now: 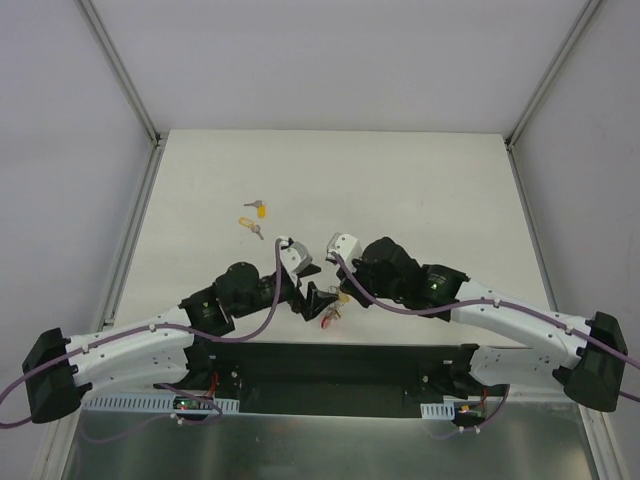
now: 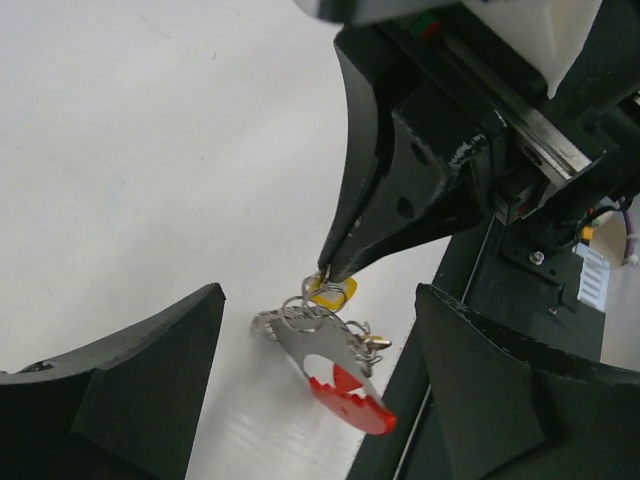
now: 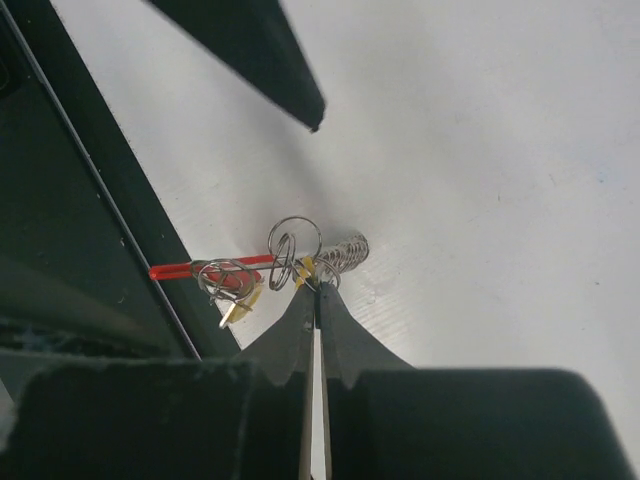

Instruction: Put the keys on the keyring

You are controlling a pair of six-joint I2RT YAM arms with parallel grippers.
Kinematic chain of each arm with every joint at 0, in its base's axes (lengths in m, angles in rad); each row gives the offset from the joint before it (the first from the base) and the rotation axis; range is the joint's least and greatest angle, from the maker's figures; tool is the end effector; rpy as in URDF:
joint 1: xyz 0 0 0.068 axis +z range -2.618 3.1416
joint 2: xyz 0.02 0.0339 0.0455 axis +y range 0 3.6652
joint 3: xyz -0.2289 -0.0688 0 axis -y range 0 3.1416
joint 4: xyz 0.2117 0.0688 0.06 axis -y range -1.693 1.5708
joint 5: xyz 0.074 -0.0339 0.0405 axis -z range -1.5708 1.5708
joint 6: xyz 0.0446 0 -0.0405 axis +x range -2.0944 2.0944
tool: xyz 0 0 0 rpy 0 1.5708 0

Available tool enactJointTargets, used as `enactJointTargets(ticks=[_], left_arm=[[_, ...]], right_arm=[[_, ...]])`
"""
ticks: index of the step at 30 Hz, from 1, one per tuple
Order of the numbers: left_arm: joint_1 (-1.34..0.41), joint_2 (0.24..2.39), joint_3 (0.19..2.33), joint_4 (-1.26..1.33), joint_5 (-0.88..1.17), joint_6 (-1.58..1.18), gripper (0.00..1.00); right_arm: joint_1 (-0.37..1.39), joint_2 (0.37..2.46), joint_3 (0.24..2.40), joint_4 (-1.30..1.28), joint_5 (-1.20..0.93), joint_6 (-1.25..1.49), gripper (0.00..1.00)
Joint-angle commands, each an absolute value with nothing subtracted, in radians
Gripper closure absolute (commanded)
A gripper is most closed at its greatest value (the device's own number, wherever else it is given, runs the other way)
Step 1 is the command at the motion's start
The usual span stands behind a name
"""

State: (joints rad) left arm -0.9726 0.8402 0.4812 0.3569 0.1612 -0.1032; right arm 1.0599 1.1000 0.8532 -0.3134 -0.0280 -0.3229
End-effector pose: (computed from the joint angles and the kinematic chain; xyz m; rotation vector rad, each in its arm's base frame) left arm 0.1093 -0.1731 0.2655 0.8167 1.4426 -0.9594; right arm 0.1146 0.2070 0.2610 -1.3941 1.6580 0.4599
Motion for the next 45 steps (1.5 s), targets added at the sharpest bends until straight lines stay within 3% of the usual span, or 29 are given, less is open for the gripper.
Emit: enactJointTargets(ticks=[1, 16, 27, 31, 37, 45], left_arm=[[-1.101, 0.853, 0.459, 0.350, -0.222, -0.261, 0.22], [-1.200, 0.937, 0.477, 0.241, -0.463, -0.163, 0.23], [-1.212, 0.878, 0.471, 0.319, -0.252, 0.059, 0.23], [-1.213, 0.816, 0.428, 0.374, -0.210, 0.133, 0.28], [-1.212, 0.802, 0.374, 0.494, -0.195, 0.204, 0.57], [-1.213, 0.887, 0.330, 0.658, -0.193, 0.244, 0.59]], right_arm=[[1.058, 1.121, 0.919, -0.325, 0.061, -0.246, 0.99], [1.058, 1.141, 0.942, -0.377, 0.058, -0.189, 0.99], [1.063, 1.198, 1.002, -0.443, 0.092, -0.100, 0.99], [1.065, 1.223, 1.020, -0.459, 0.097, -0.087, 0.99], [1.068, 1.239, 1.043, -0.479, 0.117, -0.069, 0.99], [1.068, 1.250, 1.057, -0.488, 0.121, -0.058, 0.99]])
